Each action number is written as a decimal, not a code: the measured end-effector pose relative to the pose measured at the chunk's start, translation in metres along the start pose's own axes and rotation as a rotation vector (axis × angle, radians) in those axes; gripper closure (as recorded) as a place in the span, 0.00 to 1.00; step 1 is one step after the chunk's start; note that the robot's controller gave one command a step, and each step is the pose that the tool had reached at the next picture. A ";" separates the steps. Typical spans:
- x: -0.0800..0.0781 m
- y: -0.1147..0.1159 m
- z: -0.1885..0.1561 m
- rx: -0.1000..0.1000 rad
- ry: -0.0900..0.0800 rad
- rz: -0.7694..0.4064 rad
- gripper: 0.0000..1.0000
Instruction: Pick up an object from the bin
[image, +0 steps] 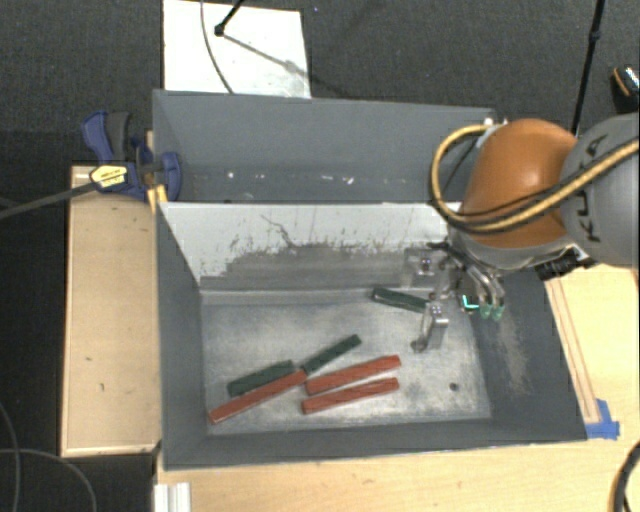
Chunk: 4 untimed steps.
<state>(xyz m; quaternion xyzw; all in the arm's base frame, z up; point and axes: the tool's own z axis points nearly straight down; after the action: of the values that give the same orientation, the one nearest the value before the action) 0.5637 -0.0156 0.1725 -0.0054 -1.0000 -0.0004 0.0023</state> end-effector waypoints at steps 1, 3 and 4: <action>0.047 0.070 0.104 0.000 -0.003 -0.339 0.00; 0.079 0.056 0.073 0.002 0.001 -0.696 0.00; 0.076 0.095 0.101 0.002 -0.011 -0.345 0.00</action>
Offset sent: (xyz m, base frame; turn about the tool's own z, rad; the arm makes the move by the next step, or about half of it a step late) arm -0.0463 0.0687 -0.1025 -0.3372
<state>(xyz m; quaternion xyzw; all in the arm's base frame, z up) 0.4881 0.0803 0.0718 0.1664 -0.9861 0.0001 -0.0033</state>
